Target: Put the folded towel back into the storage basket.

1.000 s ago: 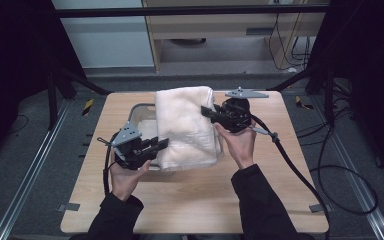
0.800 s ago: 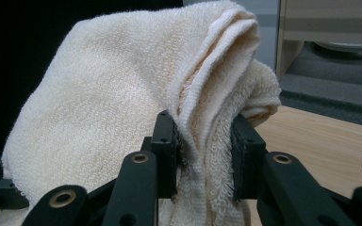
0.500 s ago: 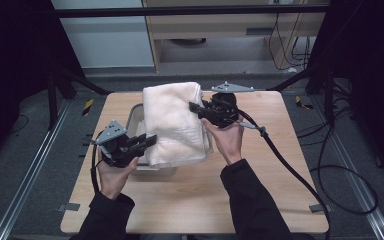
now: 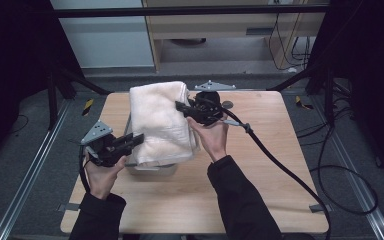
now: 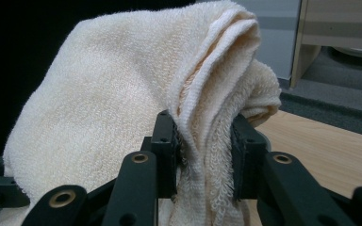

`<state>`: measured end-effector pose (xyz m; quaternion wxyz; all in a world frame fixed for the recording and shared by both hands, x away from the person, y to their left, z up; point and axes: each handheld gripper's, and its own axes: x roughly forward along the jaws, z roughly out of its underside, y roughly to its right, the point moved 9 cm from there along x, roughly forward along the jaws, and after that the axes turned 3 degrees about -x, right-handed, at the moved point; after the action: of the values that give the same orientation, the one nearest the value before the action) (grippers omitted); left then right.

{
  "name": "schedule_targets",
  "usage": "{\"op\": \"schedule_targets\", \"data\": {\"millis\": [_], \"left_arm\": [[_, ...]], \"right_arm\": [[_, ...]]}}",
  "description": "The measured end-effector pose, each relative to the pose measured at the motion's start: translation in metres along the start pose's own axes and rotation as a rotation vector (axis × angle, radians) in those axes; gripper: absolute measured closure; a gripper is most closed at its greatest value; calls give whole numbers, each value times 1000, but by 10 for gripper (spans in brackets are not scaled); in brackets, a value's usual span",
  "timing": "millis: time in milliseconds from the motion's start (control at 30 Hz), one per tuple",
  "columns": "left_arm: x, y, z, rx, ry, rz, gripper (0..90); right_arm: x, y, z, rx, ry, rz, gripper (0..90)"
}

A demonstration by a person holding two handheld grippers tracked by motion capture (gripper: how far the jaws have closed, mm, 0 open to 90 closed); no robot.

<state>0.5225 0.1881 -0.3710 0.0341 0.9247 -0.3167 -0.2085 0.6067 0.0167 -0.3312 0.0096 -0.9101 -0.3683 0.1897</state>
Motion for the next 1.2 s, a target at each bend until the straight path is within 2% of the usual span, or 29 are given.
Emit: {"op": "schedule_targets", "data": {"millis": [300, 467, 733, 800, 1200], "left_arm": [[-6, -13, 0, -26, 11, -25, 757], [-8, -21, -1, -33, 11, -53, 756], [-12, -36, -1, -58, 14, -78, 757], [-12, -41, 1, -60, 11, -95, 757], [-5, -59, 11, -65, -21, -135, 757]], "right_arm": [[14, -7, -2, -1, 1, -9, 681], [23, -10, -4, -2, 5, -15, 681], [39, -16, -4, 15, 9, -21, 681], [45, -18, -4, 17, 9, -21, 681], [69, -17, 11, 20, -12, -6, 679]]}}
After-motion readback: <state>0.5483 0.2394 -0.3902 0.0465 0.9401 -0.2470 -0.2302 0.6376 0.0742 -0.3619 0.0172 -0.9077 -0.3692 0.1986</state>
